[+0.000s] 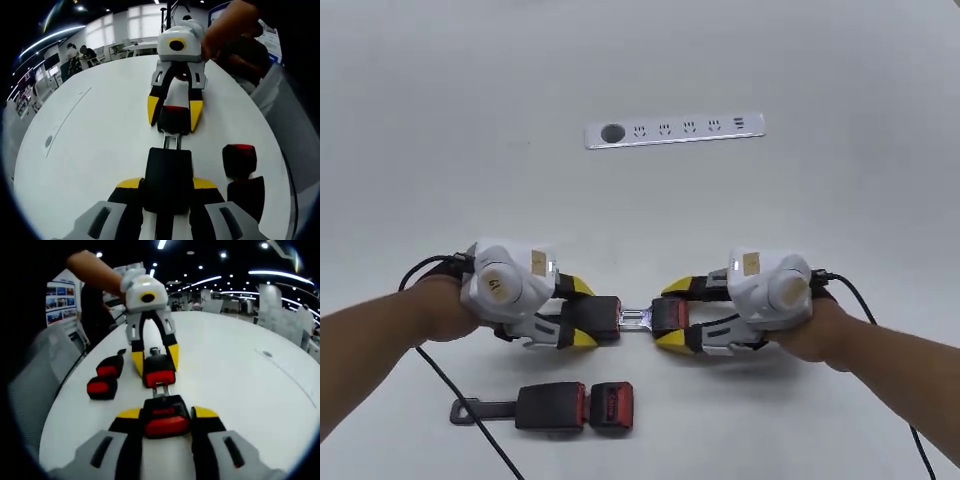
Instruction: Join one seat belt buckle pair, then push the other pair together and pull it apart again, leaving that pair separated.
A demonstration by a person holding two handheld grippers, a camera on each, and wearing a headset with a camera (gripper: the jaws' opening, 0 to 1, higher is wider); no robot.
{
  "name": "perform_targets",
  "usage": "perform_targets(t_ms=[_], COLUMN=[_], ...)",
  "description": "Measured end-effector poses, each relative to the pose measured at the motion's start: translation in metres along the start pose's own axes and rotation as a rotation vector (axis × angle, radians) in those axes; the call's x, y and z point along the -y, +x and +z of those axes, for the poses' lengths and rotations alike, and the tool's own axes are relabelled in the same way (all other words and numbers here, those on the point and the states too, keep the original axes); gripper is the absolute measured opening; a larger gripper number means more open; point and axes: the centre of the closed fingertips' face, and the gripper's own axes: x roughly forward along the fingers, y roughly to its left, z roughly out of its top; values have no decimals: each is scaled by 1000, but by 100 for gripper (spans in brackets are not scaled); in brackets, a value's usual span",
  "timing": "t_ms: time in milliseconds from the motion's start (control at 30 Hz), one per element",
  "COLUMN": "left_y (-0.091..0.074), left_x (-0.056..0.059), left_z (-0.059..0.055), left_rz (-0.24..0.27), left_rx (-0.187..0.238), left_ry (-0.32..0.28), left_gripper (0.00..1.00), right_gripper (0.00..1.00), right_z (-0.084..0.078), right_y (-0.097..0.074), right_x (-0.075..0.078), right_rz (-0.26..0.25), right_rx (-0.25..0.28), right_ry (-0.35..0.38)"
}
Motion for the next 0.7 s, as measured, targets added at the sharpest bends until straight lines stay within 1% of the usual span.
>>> perform_targets(t_ms=[133,233,300,367,400,500,700], left_y=[0,0,0,1,0,0,-1], left_x=[1,1,2,4,4,4,5], left_z=[0,1,2,5,5,6,8], left_rz=[-1,-4,-11,-21,-21,-22,-24], left_rx=[2,4,3,1,-2,3,-1], left_ry=[6,12,18,28,33,30,30], left_gripper=[36,36,36,36,36,36,36], right_gripper=[37,37,37,37,37,37,37], right_z=[-1,-1,2,5,6,4,8], right_y=[0,2,8,14,15,12,17], right_x=[0,-1,-3,-4,-2,-2,-3], right_rz=[6,10,15,21,18,22,7], right_rx=[-6,-21,-35,-37,-38,-39,-55], right_ry=[-6,-20,-35,-36,-56,-35,-18])
